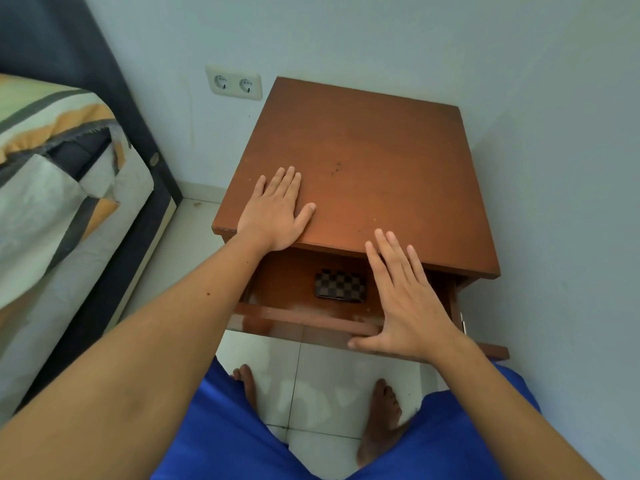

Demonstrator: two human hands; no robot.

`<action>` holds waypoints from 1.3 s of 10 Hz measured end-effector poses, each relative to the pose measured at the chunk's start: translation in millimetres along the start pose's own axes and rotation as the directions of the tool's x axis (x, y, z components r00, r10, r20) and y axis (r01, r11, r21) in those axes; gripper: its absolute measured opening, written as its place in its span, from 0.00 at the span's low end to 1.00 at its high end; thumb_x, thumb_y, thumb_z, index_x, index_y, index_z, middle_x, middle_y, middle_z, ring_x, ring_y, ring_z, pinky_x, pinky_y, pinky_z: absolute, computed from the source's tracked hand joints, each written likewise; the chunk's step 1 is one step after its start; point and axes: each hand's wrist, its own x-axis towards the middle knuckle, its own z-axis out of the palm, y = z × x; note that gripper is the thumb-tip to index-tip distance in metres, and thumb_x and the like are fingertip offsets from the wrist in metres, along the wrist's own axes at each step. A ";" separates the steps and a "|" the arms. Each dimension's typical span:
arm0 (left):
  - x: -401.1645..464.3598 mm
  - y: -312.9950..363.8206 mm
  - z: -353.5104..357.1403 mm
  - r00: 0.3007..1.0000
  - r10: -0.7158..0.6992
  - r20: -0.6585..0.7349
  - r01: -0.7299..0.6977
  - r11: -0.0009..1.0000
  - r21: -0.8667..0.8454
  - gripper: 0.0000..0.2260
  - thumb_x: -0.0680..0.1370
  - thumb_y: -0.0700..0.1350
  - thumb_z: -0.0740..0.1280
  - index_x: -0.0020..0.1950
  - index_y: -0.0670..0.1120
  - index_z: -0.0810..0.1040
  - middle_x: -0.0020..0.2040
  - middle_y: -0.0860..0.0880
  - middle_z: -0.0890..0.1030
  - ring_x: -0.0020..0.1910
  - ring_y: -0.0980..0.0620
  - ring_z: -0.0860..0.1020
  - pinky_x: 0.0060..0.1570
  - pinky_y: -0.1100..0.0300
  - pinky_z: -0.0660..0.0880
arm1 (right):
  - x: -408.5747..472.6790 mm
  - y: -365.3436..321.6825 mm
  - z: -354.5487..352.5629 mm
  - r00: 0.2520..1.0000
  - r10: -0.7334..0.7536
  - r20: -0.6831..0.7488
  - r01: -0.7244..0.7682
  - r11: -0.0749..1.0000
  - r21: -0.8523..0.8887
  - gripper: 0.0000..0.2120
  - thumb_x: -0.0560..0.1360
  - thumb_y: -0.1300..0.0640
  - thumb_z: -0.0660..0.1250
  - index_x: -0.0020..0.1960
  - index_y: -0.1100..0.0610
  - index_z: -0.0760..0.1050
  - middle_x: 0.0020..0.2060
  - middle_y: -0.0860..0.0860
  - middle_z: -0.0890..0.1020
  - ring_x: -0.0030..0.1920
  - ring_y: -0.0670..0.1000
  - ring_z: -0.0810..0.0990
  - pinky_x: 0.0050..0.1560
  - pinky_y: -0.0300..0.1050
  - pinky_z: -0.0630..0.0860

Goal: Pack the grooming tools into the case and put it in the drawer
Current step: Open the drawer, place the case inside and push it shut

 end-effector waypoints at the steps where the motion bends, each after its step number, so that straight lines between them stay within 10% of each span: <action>1: -8.6 1.8 5.3 1.000 -0.004 0.011 0.004 1.000 -0.001 0.35 0.85 0.66 0.42 0.87 0.47 0.47 0.87 0.48 0.47 0.86 0.50 0.44 0.83 0.47 0.41 | 11.0 8.5 3.9 0.999 0.021 0.028 -0.021 1.000 -0.021 0.71 0.62 0.15 0.60 0.84 0.60 0.36 0.84 0.56 0.35 0.84 0.56 0.34 0.84 0.61 0.45; 7: 11.0 6.1 -5.5 1.000 0.008 -0.025 -0.008 1.000 0.015 0.35 0.84 0.66 0.40 0.87 0.48 0.45 0.87 0.49 0.46 0.86 0.50 0.43 0.84 0.47 0.41 | 52.1 31.1 46.3 0.856 0.155 -0.493 -0.146 0.988 0.056 0.35 0.76 0.46 0.75 0.79 0.57 0.70 0.79 0.51 0.70 0.79 0.51 0.68 0.79 0.54 0.66; 13: -10.0 7.9 21.9 1.000 -0.010 0.027 0.010 1.000 -0.002 0.35 0.85 0.66 0.40 0.87 0.48 0.44 0.87 0.50 0.44 0.85 0.51 0.41 0.83 0.48 0.39 | 83.1 43.7 10.7 0.903 0.406 -0.142 -0.346 0.882 0.321 0.38 0.83 0.33 0.54 0.85 0.56 0.55 0.84 0.51 0.57 0.84 0.50 0.53 0.84 0.52 0.54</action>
